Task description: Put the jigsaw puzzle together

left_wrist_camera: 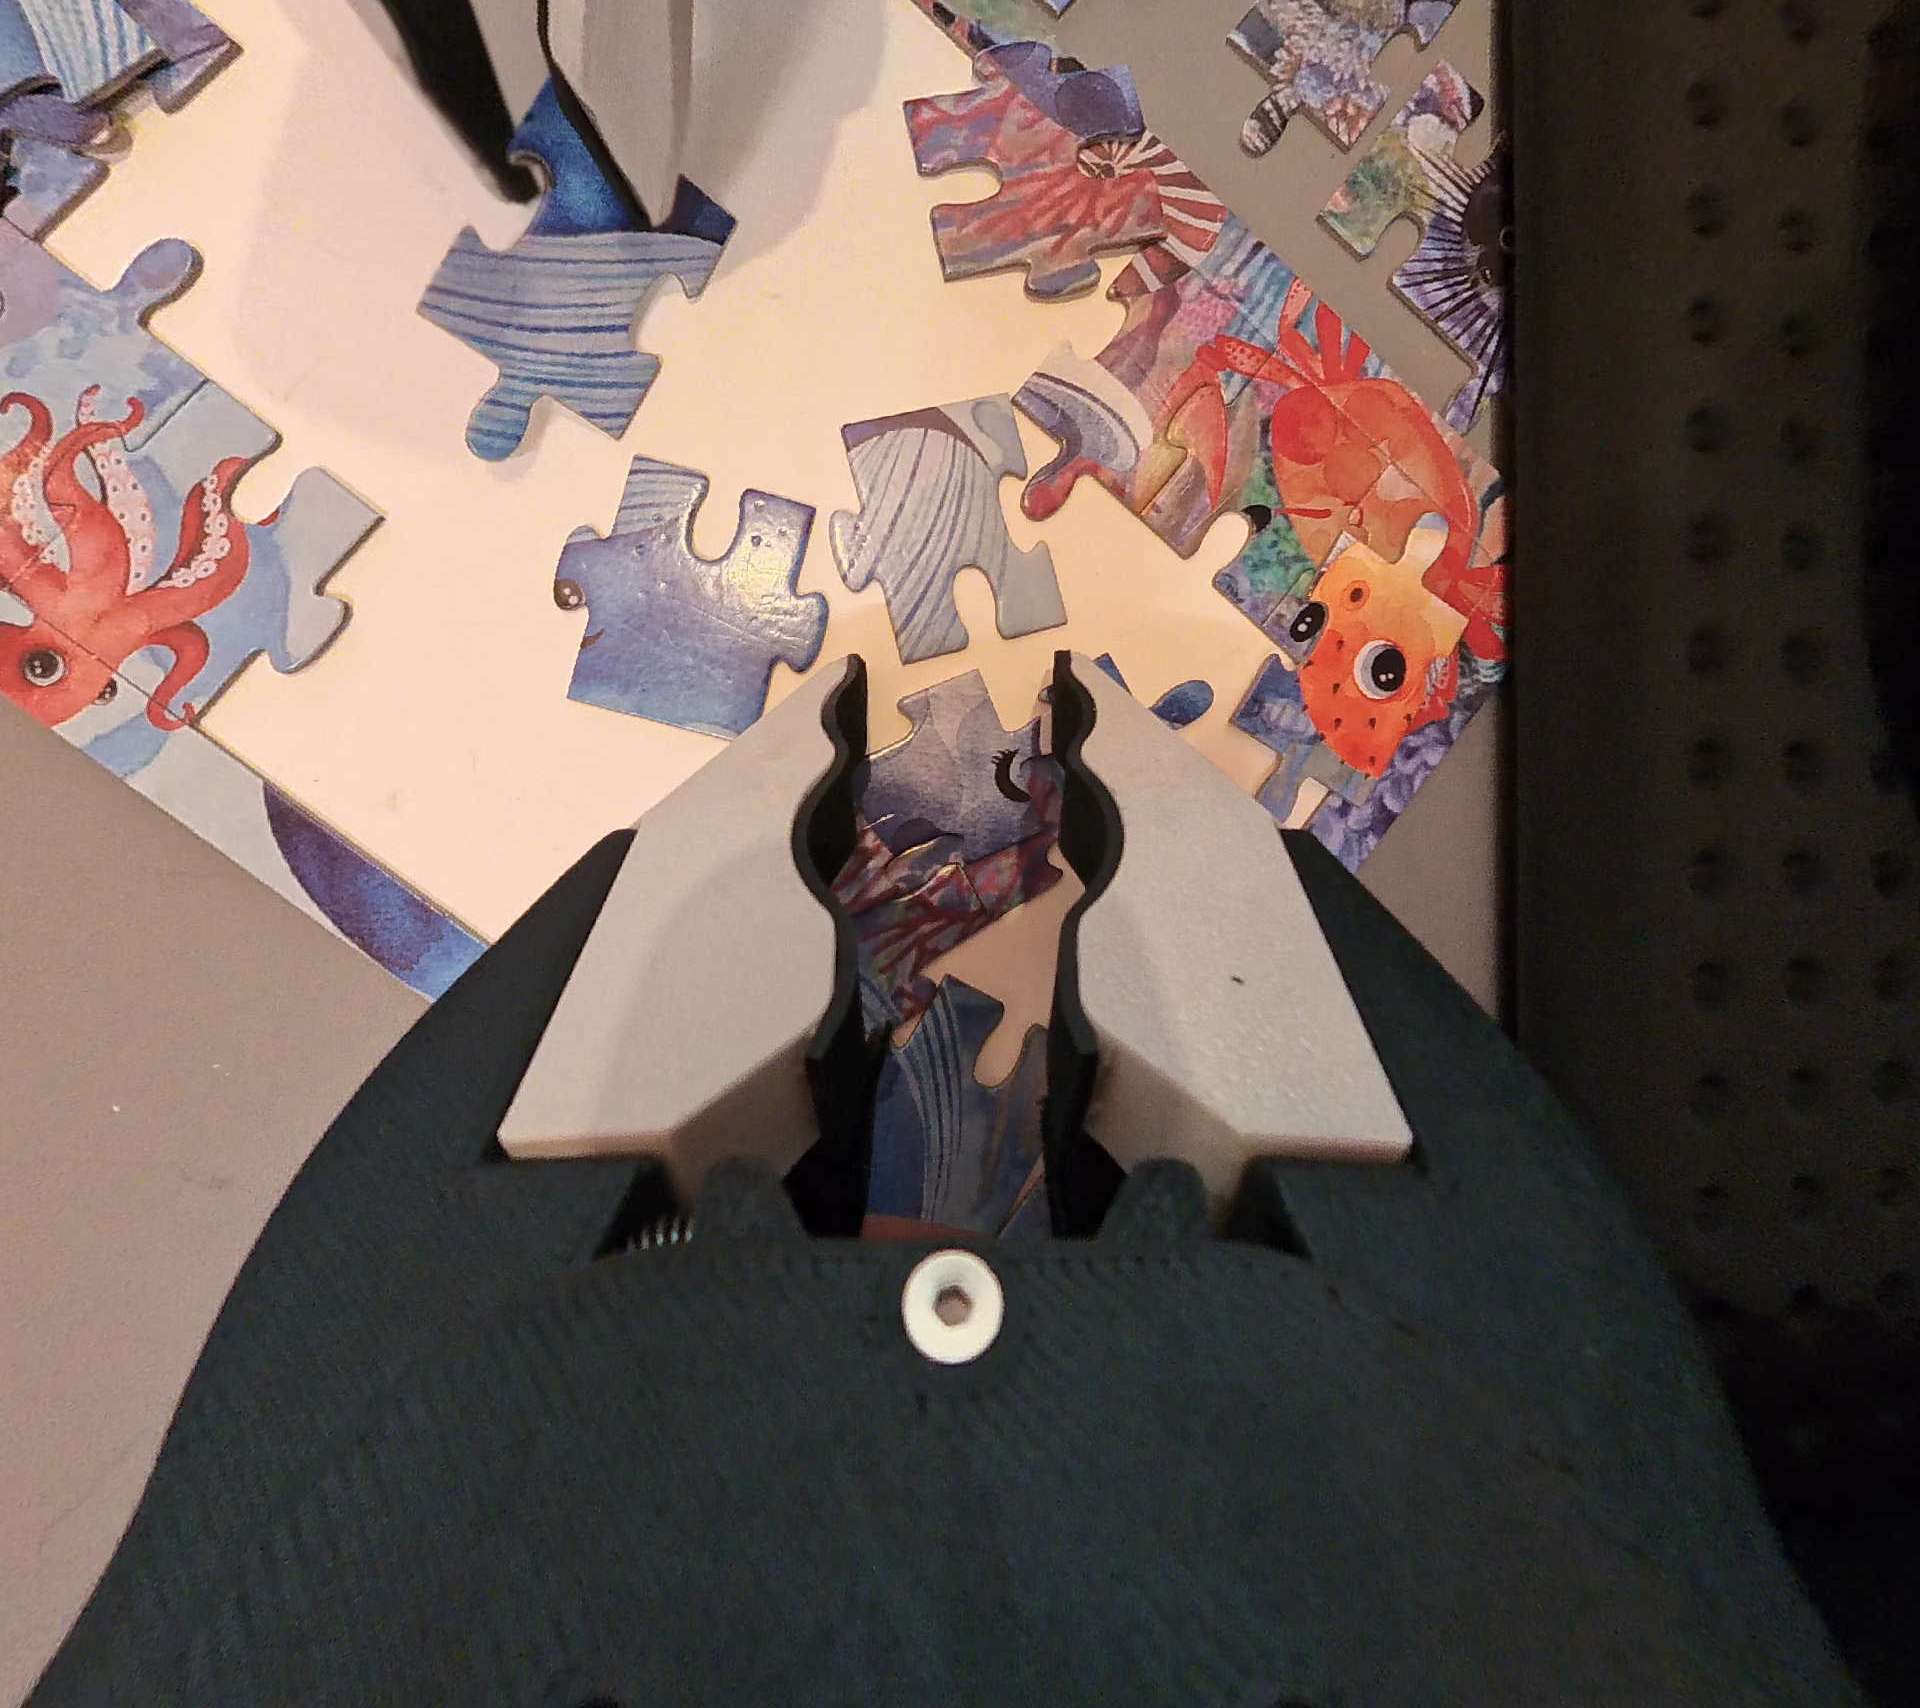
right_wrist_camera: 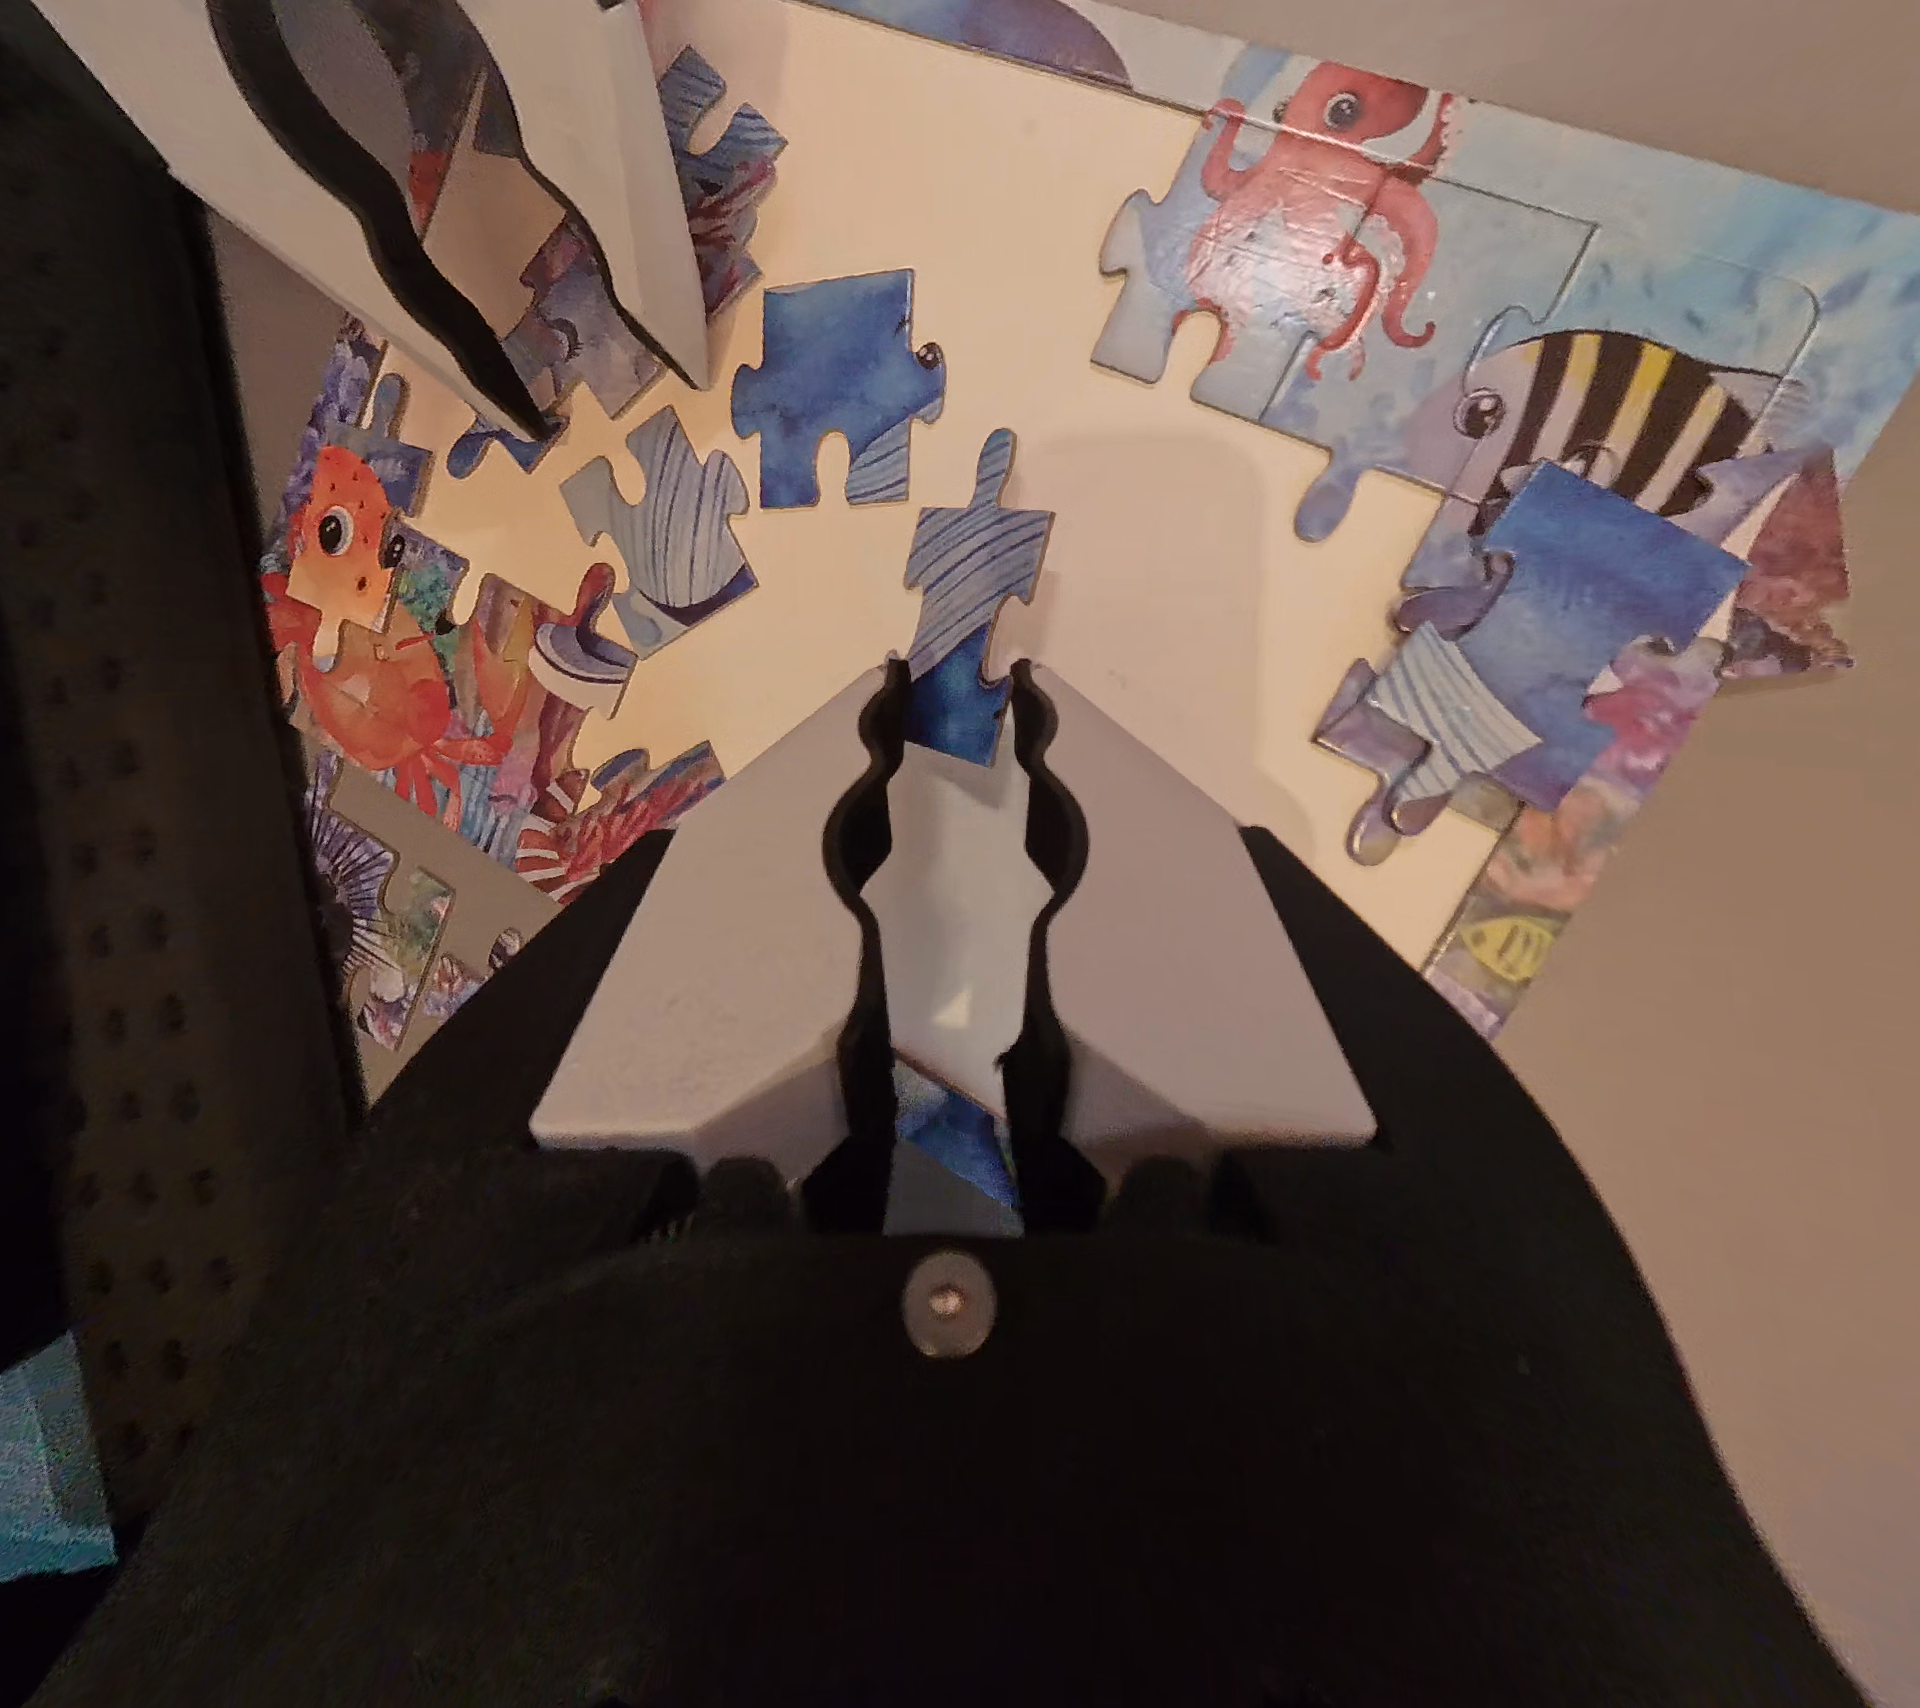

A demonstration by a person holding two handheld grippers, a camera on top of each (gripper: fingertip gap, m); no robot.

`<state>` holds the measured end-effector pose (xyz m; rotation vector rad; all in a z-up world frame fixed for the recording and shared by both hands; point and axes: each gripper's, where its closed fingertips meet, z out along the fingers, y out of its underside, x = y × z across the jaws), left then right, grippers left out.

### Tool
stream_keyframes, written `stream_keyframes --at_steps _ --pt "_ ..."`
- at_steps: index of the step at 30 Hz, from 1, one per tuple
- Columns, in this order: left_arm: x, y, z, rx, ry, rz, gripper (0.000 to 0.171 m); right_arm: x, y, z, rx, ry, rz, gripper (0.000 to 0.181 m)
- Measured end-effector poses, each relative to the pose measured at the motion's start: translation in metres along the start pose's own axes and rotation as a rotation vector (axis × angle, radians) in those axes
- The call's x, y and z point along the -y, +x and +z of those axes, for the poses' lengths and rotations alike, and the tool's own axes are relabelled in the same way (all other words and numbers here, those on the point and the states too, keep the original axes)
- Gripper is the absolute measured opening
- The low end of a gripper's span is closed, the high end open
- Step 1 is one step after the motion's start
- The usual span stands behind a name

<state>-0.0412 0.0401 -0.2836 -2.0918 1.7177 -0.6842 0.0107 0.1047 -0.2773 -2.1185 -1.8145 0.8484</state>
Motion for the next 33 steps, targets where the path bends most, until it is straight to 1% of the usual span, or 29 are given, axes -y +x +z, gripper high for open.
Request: stream_keyframes --at_steps 4,5,6,8,11,14,19,22,23,26,28,33 --pt "0.000 0.000 0.000 -0.003 0.000 -0.002 0.034 0.004 0.003 -0.004 -0.033 0.020 -0.003 0.035" --pt "-0.001 0.000 0.000 -0.001 -0.001 0.000 0.031 0.005 0.003 -0.004 -0.034 0.022 -0.009 0.035" --pt "-0.001 -0.002 -0.001 0.009 -0.003 0.005 0.029 0.006 0.002 -0.005 -0.037 0.030 -0.024 0.035" --pt "-0.001 -0.009 -0.002 0.044 0.000 -0.001 0.029 0.009 -0.002 -0.004 -0.029 0.035 -0.051 0.033" --pt "-0.001 -0.019 -0.004 0.094 0.005 -0.009 0.029 0.008 -0.004 0.003 -0.035 0.008 -0.063 0.033" --pt "0.000 -0.019 -0.004 0.093 0.008 -0.009 0.029 0.006 0.000 0.010 -0.068 -0.019 -0.068 0.031" --pt "0.001 -0.020 -0.003 0.094 0.013 -0.012 0.029 0.005 0.001 0.011 -0.112 -0.046 -0.102 0.030" --pt "0.002 -0.020 -0.002 0.096 0.015 -0.012 0.029 0.006 0.001 0.012 -0.123 -0.050 -0.117 0.013" --pt "0.002 -0.020 -0.002 0.097 0.015 -0.011 0.029 0.006 0.000 0.013 -0.116 -0.047 -0.116 0.009" --pt "0.002 -0.020 -0.002 0.097 0.015 -0.010 0.029 0.005 0.000 0.013 -0.111 -0.047 -0.119 0.007" --pt "0.002 -0.020 -0.002 0.096 0.016 -0.011 0.029 0.005 -0.003 0.013 -0.098 -0.051 -0.125 0.001" --pt "0.002 -0.020 -0.002 0.097 0.016 -0.011 0.030 0.002 -0.009 0.013 -0.061 -0.060 -0.137 0.000"
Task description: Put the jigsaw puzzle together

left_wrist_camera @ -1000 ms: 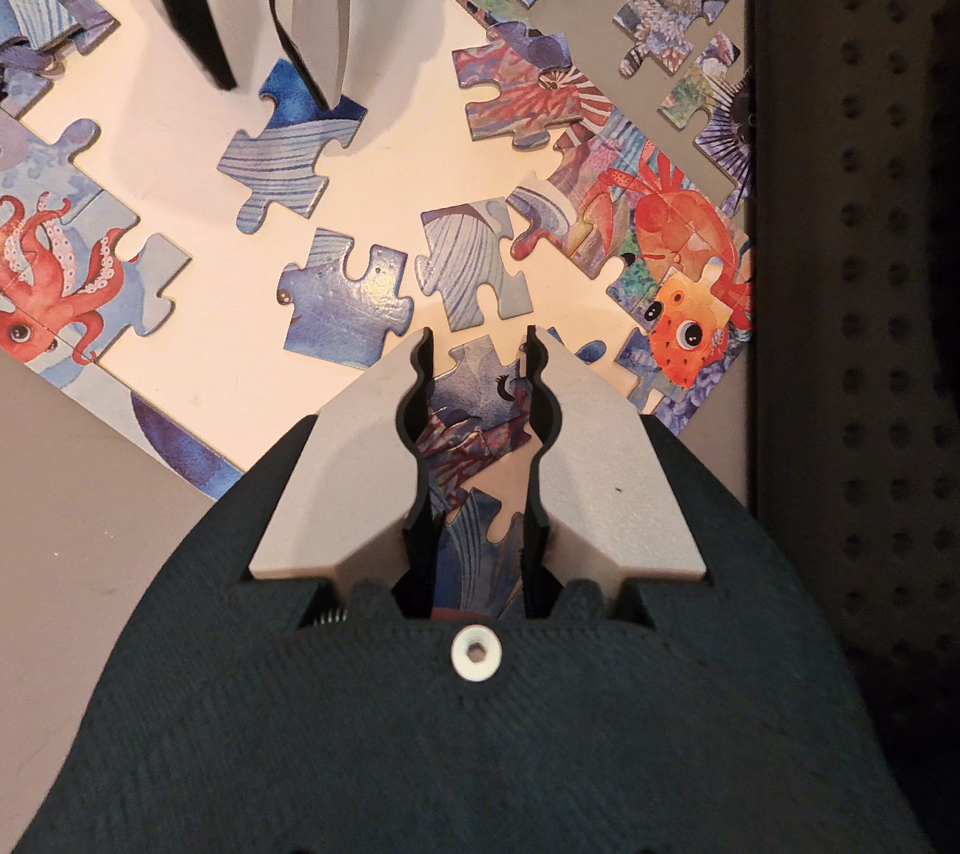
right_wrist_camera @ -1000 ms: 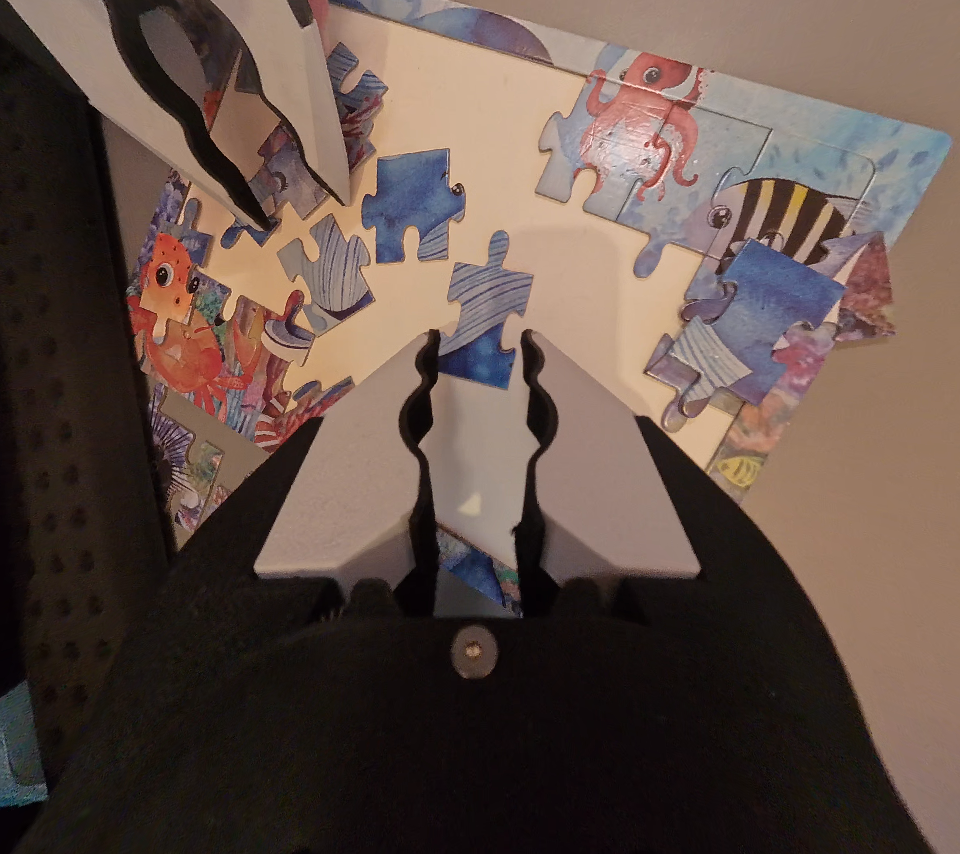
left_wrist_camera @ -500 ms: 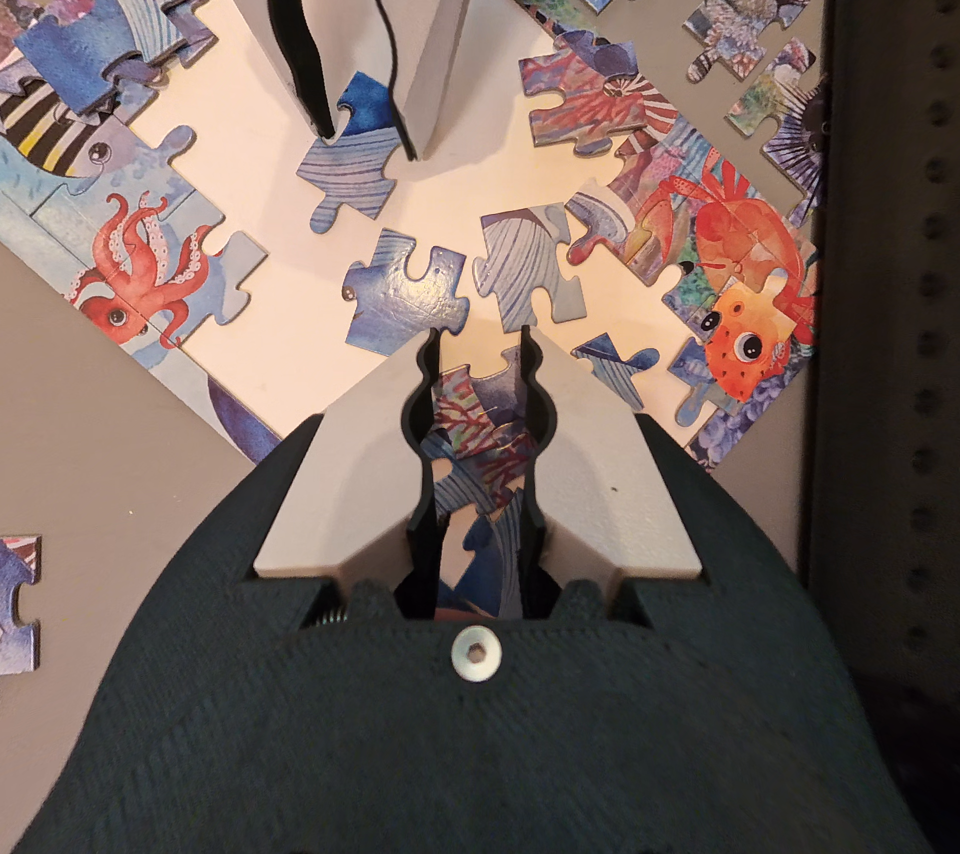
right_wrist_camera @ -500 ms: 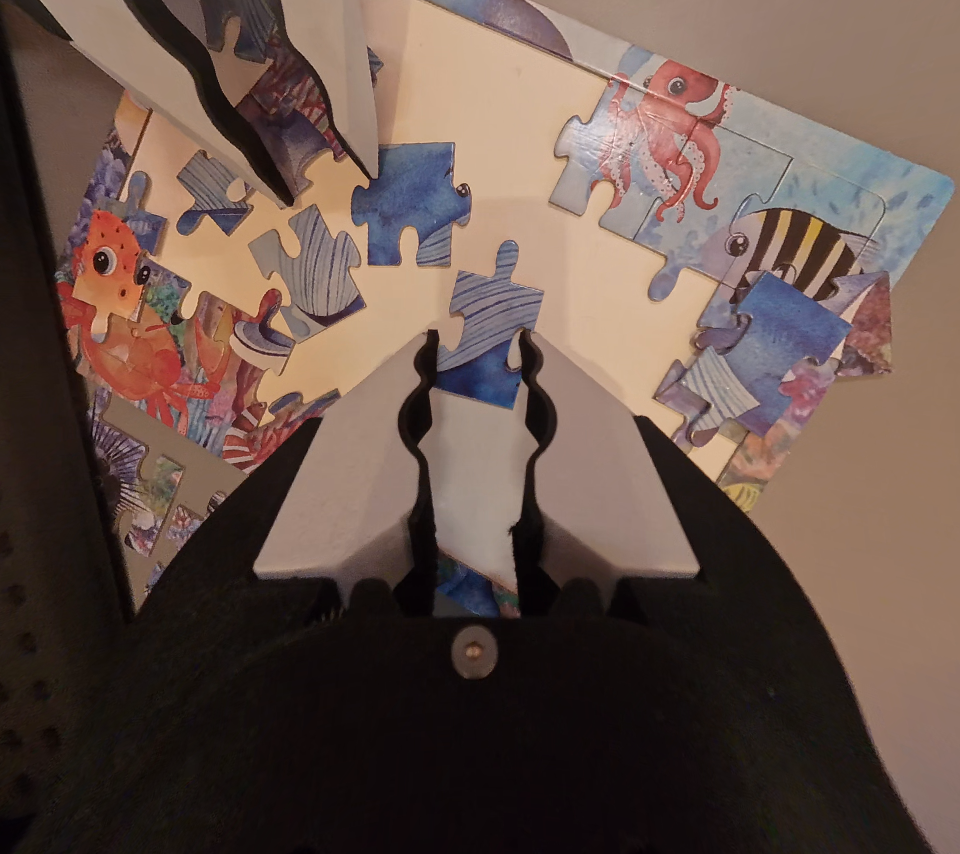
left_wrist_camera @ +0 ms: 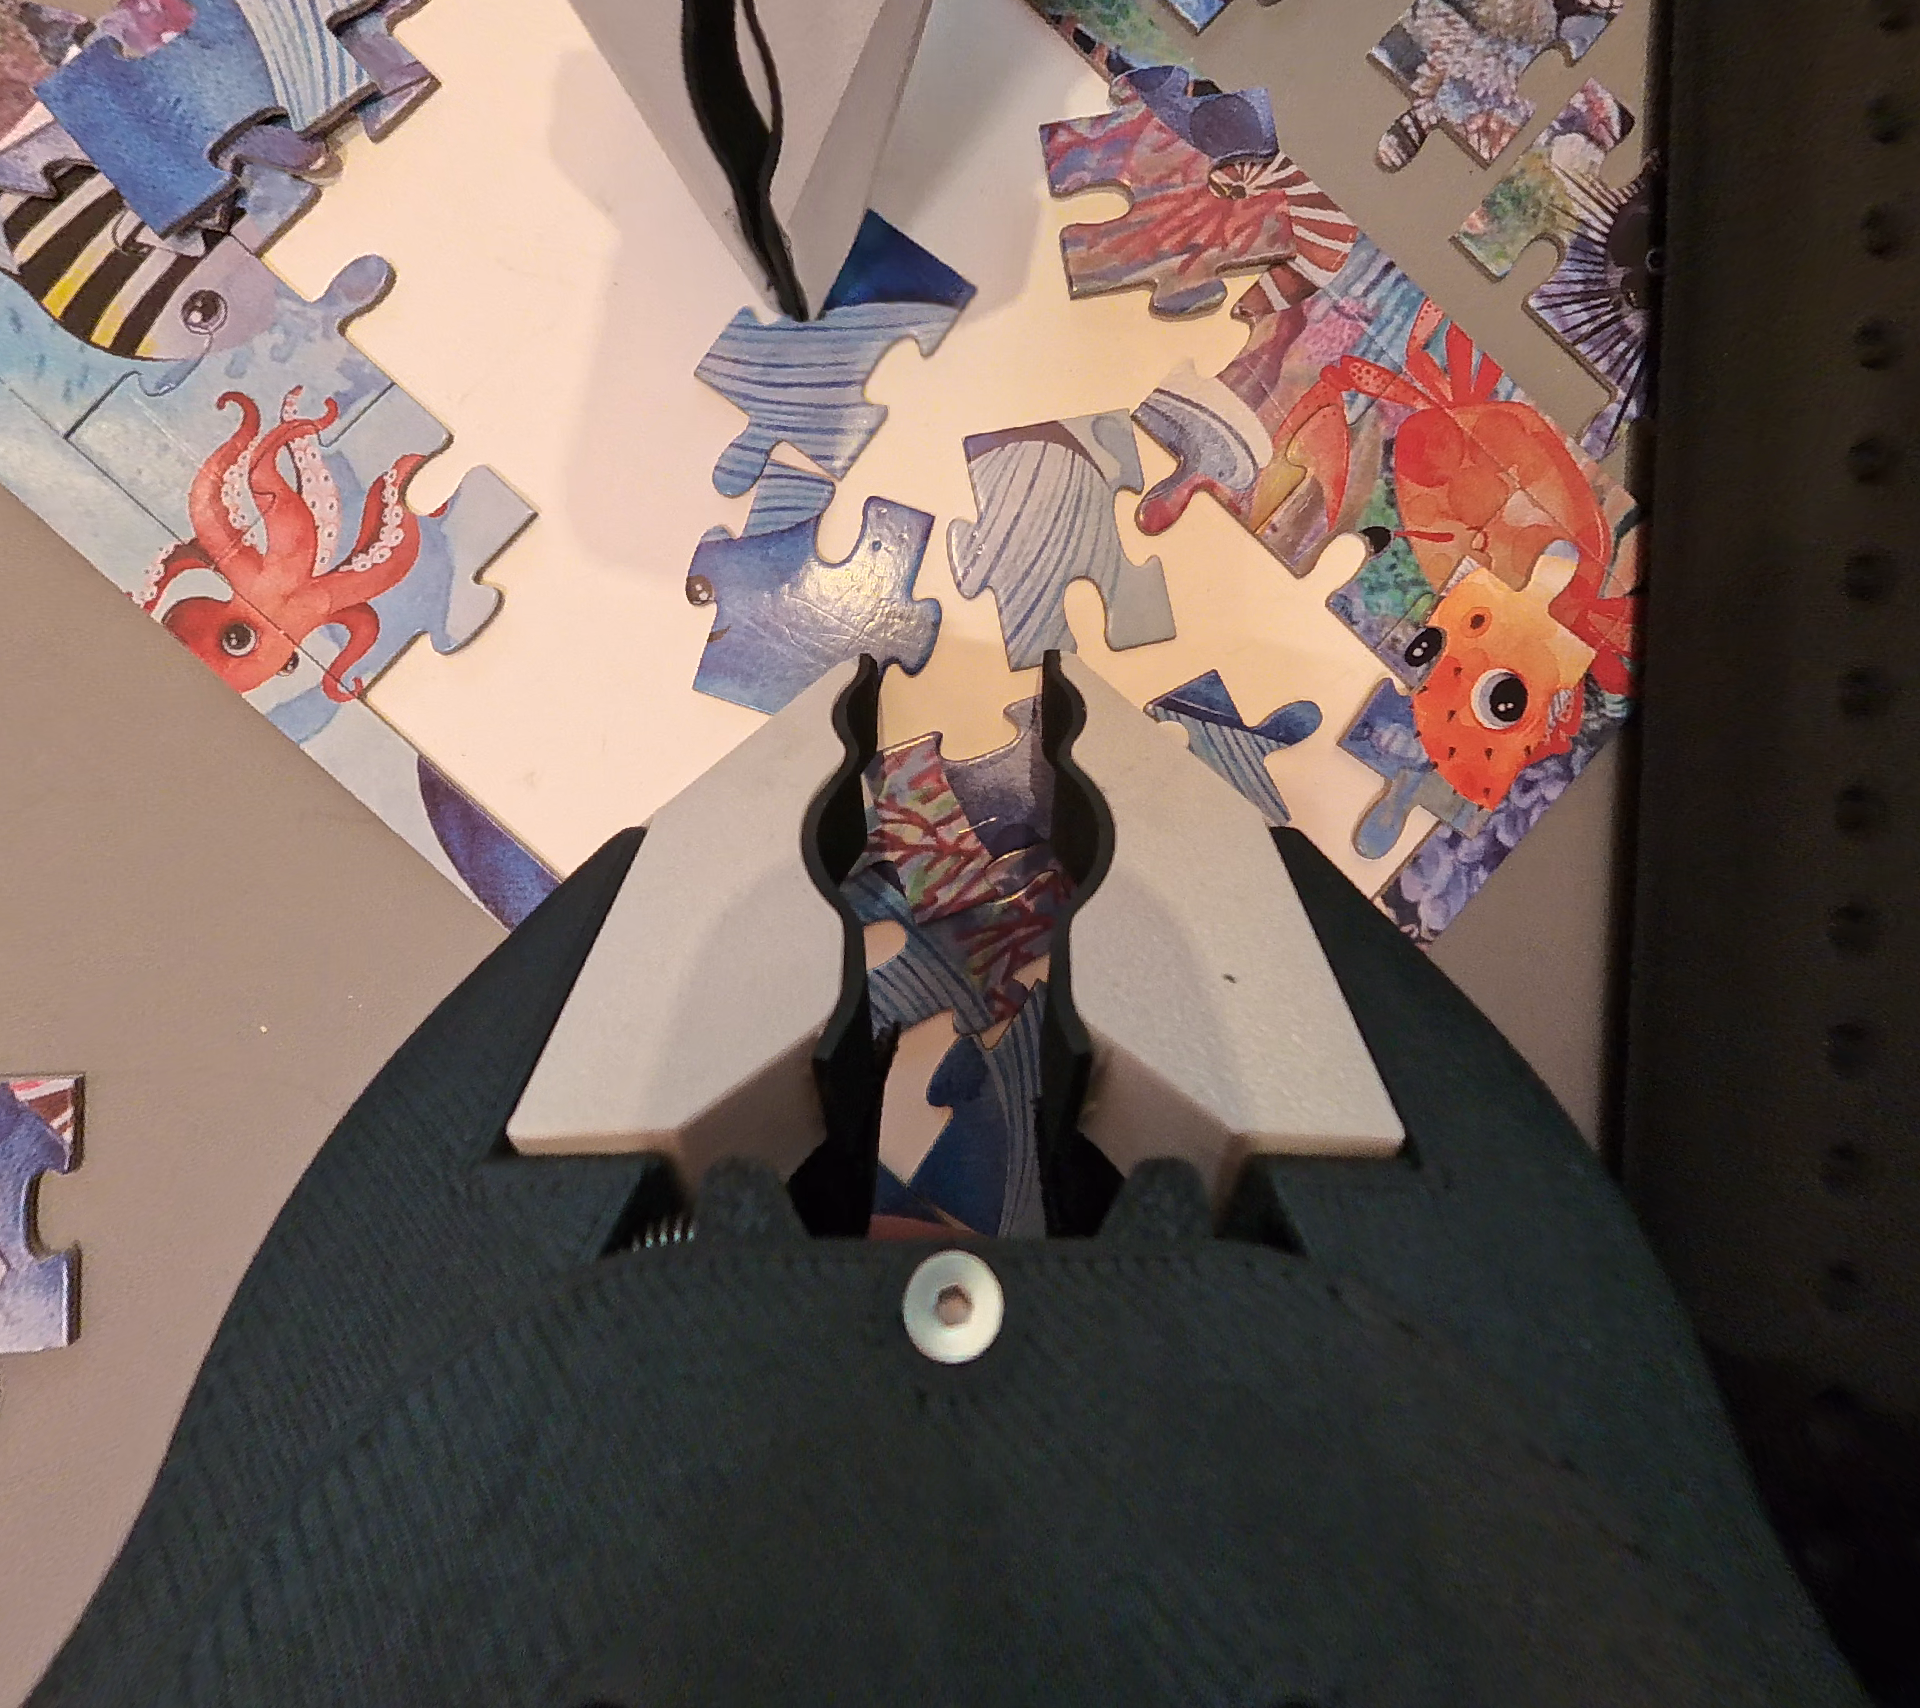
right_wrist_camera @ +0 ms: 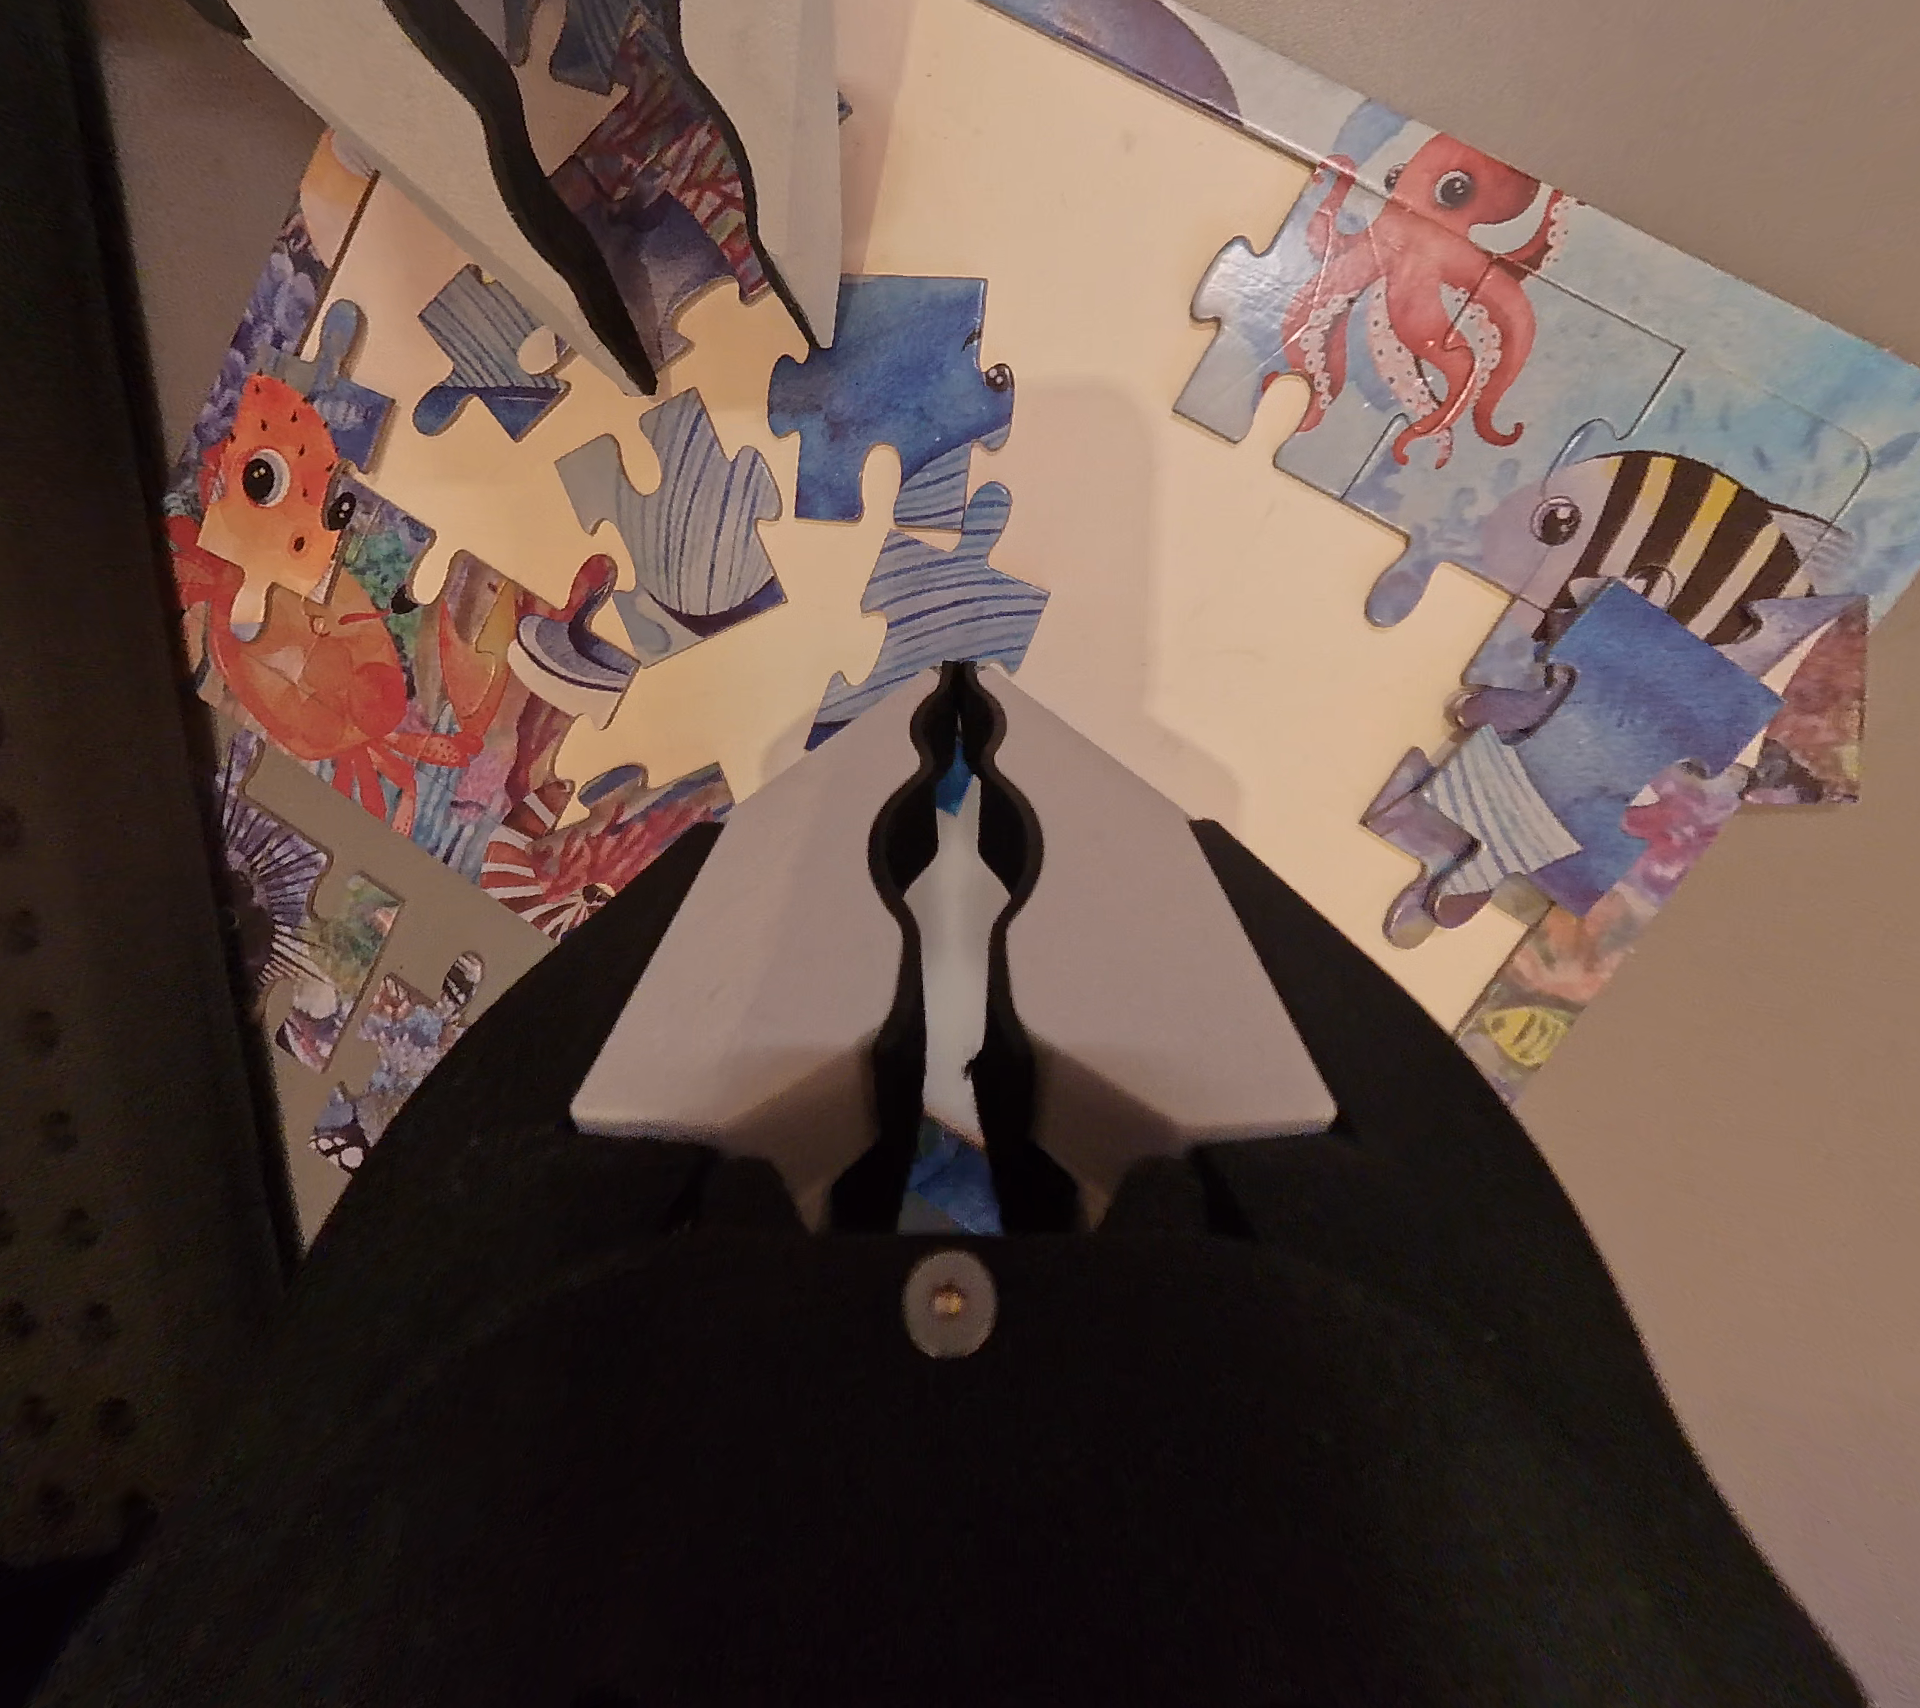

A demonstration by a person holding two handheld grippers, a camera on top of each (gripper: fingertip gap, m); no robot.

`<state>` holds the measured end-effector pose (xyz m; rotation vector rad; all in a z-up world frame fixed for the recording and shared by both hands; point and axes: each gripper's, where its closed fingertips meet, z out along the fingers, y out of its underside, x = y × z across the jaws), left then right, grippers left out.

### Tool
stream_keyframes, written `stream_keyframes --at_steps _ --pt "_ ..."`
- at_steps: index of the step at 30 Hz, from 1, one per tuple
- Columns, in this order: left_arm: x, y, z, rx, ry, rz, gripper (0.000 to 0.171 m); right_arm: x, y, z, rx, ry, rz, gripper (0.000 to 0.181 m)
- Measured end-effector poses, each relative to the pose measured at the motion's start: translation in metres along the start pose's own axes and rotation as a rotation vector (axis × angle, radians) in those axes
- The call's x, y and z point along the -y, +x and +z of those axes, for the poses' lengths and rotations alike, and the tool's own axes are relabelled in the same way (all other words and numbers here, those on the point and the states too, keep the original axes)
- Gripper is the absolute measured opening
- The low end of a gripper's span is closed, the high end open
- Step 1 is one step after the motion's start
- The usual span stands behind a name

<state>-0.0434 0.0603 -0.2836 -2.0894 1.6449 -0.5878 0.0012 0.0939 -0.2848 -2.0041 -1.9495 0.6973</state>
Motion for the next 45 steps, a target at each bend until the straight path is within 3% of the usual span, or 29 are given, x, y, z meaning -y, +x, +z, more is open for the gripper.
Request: stream_keyframes --at_steps 4,6,14,18,25,45 --pt "0.000 0.000 0.000 0.001 -0.001 -0.001 0.029 0.001 -0.002 -0.002 0.009 0.007 0.005 0.000" --pt "0.000 0.000 0.000 0.001 -0.001 -0.002 0.029 0.004 -0.003 -0.002 0.011 0.012 0.024 0.017" --pt "-0.001 0.000 0.000 0.001 -0.003 -0.003 0.029 0.003 -0.007 0.005 -0.067 -0.067 -0.021 0.034" --pt "-0.001 0.000 0.000 0.000 -0.004 -0.006 0.030 0.002 -0.002 0.006 -0.153 -0.123 -0.034 0.031" --pt "0.000 0.001 0.000 -0.001 -0.004 -0.012 0.030 -0.006 -0.002 0.002 -0.175 -0.185 -0.015 0.022" --pt "-0.001 -0.002 0.000 0.011 -0.008 -0.016 0.029 0.003 -0.005 -0.008 -0.134 -0.109 -0.079 0.017"
